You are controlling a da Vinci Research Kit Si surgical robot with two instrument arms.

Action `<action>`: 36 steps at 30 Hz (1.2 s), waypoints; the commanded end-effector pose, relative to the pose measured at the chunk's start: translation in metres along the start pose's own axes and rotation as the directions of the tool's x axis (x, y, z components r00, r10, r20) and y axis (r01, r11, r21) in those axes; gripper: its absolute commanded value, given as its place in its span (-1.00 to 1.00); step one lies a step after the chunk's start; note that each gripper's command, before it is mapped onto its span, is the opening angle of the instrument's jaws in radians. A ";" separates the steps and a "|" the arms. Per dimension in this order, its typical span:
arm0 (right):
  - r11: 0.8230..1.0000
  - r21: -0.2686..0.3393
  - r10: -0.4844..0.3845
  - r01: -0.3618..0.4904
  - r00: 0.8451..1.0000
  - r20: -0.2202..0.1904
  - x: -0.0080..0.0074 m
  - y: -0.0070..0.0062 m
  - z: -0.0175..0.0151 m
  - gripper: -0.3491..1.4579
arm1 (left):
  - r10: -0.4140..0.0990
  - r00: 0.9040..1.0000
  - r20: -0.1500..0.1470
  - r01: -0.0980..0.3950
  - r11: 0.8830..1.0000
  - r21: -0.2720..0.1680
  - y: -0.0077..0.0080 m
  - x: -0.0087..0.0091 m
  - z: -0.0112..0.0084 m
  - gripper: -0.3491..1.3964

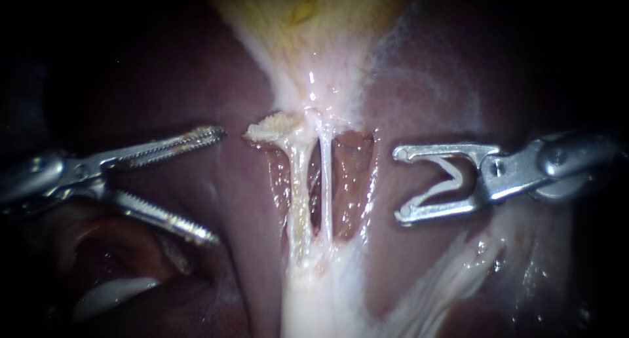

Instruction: Grabbing gallbladder

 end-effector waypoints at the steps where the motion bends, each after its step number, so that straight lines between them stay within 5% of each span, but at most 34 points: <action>1: 1.000 0.000 0.000 0.000 1.000 0.000 0.0000 0.0000 0.0000 -0.13 | 0.000 1.000 0.000 0.000 1.000 0.000 0.0000 0.0000 0.0000 0.89; 10: 1.000 0.000 0.000 0.000 1.000 0.000 0.0001 0.0000 0.0000 -0.13 | -0.006 1.000 0.001 0.006 1.000 0.005 0.0002 0.0000 -0.0002 0.85; 21: 1.000 -0.001 0.000 0.000 1.000 0.000 0.0001 0.0001 0.0001 -0.13 | -0.079 0.997 -0.010 0.078 0.994 -0.080 0.0027 0.0003 -0.0003 0.67; 31: 1.000 -0.001 0.000 0.000 1.000 0.000 0.0000 0.0001 0.0001 -0.13 | -0.135 0.986 -0.100 0.124 0.986 -0.109 0.0052 0.0009 0.0015 0.42; 36: 1.000 0.000 0.000 0.000 1.000 0.000 0.0000 0.0000 0.0000 -0.13 | -0.143 0.982 -0.119 0.128 0.984 -0.126 0.0067 0.0015 0.0028 0.35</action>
